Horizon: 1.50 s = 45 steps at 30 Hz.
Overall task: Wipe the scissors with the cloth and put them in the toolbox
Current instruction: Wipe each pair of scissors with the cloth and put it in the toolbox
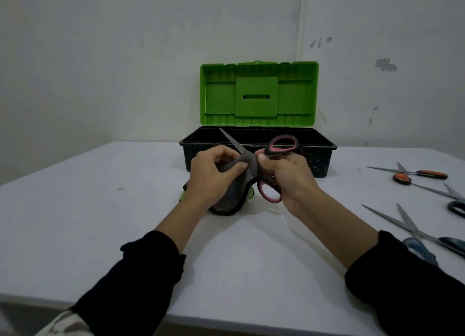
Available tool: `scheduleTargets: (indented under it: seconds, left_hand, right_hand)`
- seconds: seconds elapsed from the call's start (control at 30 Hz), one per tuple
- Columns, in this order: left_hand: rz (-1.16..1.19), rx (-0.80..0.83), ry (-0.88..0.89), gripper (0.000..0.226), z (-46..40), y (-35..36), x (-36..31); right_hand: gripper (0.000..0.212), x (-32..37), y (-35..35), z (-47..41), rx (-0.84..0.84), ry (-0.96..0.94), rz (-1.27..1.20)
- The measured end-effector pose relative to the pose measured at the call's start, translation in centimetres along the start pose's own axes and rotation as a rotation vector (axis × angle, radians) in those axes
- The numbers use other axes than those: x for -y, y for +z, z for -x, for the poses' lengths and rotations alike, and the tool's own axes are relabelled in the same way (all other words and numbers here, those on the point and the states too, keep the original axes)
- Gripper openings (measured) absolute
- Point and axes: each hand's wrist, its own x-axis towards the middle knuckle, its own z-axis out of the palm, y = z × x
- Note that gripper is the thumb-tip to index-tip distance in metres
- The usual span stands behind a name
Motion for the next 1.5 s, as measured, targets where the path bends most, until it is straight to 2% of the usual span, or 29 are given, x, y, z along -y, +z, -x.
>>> scheduleTargets:
  seconds: [0.23,0.33,0.47,0.6,0.7,0.8,0.9,1.0,1.13,1.33,1.5]
  left_hand:
    - [-0.025,0.122,0.033,0.021,0.1,-0.7,-0.5]
    - [0.018,0.016,-0.001,0.013,0.2,-0.3,-0.9]
    - [0.001,-0.100,-0.031,0.017,0.2,-0.1,-0.8]
    - [-0.074,-0.078,0.021,0.024,0.4,0.3,-0.6]
    - [-0.097,-0.030,-0.041,0.026,0.0,-0.3,0.2]
    - [-0.064,0.000,-0.099,0.017,-0.2,-1.3,0.9]
    - [0.006,-0.009,-0.075,0.012,0.0,-1.0,0.4]
    - [0.041,-0.042,-0.033,0.013,-0.1,-0.2,0.0]
    - [0.071,0.007,-0.049,0.010,-0.4,-0.4,0.4]
    - [0.087,0.008,-0.164,0.009,-0.5,-1.9,1.3]
    - [0.101,-0.062,-0.245,0.009,-0.6,-2.7,1.6]
  right_hand:
    - [0.015,1.0,-1.0,-0.5,-0.016,-0.013,0.099]
    - [0.013,0.2,-0.1,-0.3,-0.018,-0.003,0.104]
    - [0.015,0.1,0.6,0.1,-0.012,0.016,-0.047]
    - [0.015,0.4,0.5,0.4,-0.022,-0.021,-0.034]
    - [0.014,1.0,-0.2,0.3,-0.033,-0.031,0.005]
    - [0.014,1.5,-1.1,-0.2,-0.042,-0.039,0.029]
    - [0.015,0.7,-0.3,-0.2,-0.006,-0.032,0.090]
    - [0.015,0.5,0.6,0.2,0.025,-0.028,0.028]
    - [0.018,1.8,-0.2,0.6,0.057,-0.025,-0.066]
    - [0.017,2.5,-1.8,-0.1,0.050,-0.026,0.029]
    - [0.015,3.5,-3.6,-0.7,0.054,-0.030,0.100]
